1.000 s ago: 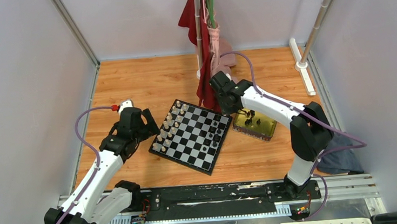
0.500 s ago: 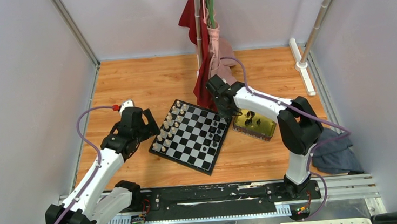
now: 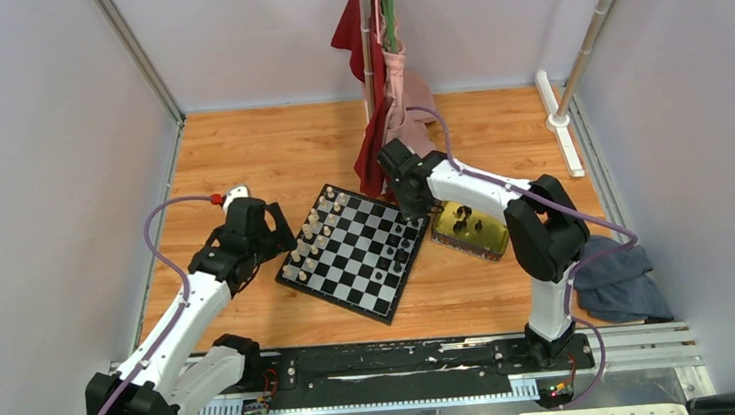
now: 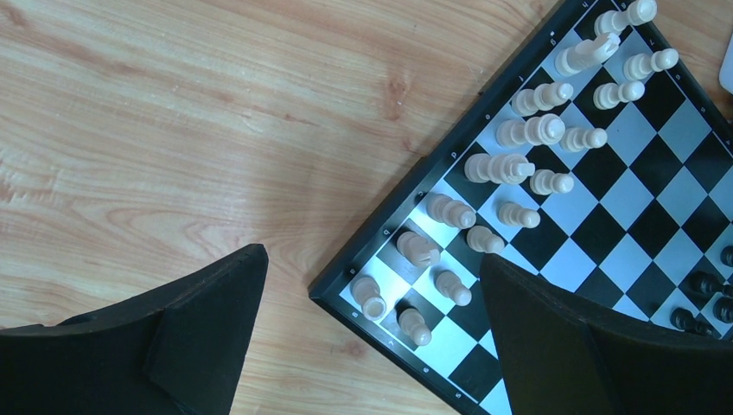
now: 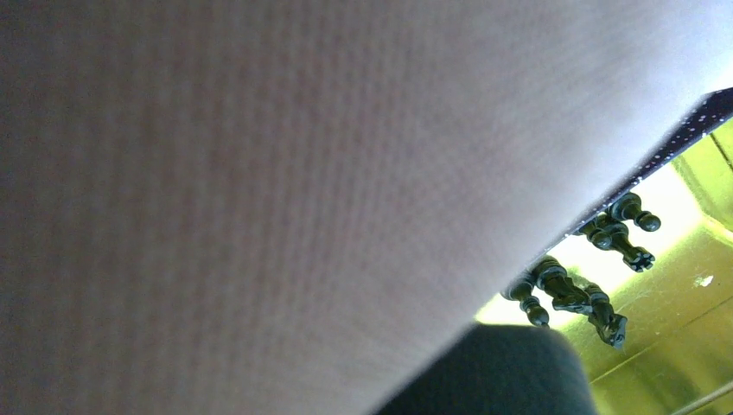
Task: Set up the chess pieces on the board
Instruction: Place the chess piece on the chessboard.
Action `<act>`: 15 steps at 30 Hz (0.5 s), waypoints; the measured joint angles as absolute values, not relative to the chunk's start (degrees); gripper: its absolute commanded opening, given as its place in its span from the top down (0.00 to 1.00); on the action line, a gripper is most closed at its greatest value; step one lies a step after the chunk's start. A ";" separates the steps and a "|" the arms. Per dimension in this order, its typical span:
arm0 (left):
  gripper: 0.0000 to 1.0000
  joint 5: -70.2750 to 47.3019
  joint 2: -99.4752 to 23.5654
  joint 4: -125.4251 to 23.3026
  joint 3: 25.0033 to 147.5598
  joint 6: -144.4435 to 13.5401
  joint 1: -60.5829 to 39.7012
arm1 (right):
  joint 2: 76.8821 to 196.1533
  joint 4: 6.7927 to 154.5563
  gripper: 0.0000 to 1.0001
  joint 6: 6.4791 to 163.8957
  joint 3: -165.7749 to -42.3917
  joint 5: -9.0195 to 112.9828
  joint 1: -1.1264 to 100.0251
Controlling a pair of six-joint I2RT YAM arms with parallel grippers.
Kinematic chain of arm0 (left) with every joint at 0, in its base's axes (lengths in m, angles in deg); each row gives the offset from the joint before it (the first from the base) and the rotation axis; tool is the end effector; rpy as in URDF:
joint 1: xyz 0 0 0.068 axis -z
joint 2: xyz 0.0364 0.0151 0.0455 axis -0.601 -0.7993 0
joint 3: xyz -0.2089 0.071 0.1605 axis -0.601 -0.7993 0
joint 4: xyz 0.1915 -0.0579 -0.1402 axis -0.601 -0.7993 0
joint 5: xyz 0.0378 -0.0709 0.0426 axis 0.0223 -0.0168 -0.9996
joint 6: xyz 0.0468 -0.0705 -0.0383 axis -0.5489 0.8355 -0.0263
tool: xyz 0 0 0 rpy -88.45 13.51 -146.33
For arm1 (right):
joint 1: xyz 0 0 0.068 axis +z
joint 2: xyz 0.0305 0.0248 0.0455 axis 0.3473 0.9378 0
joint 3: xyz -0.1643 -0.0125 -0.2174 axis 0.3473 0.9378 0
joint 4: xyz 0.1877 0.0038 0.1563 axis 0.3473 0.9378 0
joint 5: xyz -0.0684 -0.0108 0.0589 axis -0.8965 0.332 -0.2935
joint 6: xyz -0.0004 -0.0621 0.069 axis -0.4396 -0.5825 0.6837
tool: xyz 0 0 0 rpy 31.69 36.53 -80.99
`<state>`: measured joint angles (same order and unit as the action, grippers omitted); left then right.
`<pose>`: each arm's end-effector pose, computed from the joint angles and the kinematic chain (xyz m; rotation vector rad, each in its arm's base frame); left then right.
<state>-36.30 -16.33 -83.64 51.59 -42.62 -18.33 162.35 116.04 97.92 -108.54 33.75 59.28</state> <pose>0.2008 -0.0425 0.2082 -0.4556 2.3020 -0.1093 0.3187 0.2379 0.1785 -0.3863 2.6096 0.0989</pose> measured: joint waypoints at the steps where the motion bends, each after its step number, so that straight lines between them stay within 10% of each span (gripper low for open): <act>1: 0.00 -36.30 -16.39 -83.62 51.59 -42.62 -18.33 | 162.35 116.02 1.00 97.92 -108.57 33.86 59.28; 15: 0.00 -36.30 -17.22 -83.27 51.59 -42.62 -18.33 | 162.66 115.67 0.83 97.64 -108.59 33.93 59.28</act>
<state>-36.30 -17.22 -83.27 51.59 -42.62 -18.33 162.66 115.67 97.64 -108.59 33.93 59.28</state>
